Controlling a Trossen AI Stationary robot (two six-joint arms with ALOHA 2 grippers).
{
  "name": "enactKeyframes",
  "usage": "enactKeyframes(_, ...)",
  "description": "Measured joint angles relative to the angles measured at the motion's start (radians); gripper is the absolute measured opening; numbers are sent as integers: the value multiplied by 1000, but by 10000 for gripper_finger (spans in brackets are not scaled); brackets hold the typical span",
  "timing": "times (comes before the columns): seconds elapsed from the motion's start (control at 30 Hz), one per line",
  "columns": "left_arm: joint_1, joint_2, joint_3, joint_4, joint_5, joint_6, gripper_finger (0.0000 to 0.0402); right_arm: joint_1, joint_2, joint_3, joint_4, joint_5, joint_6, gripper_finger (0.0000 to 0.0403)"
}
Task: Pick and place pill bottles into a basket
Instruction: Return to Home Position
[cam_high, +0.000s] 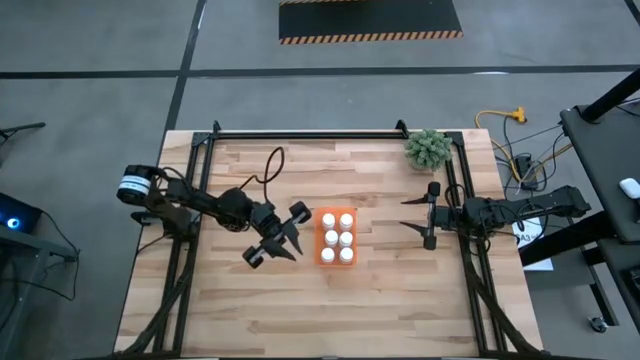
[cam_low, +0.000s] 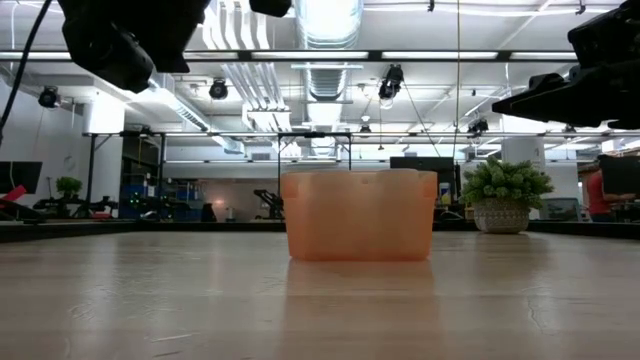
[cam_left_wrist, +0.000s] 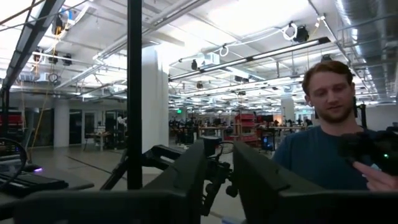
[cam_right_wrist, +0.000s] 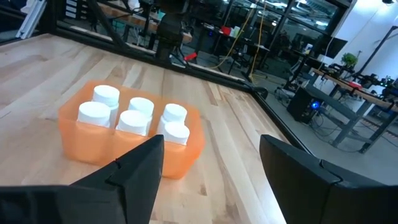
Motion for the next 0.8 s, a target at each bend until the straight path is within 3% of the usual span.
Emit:
enactKeyframes(0.47,0,0,0,0,-16,-2,241,0,0,0,0,0,2,252)
enactKeyframes(0.63,0,0,0,0,-17,0,250,0,0,0,0,0,2,256)
enactKeyframes(0.8,0,0,0,0,-17,0,221,0,0,0,0,0,1,251)
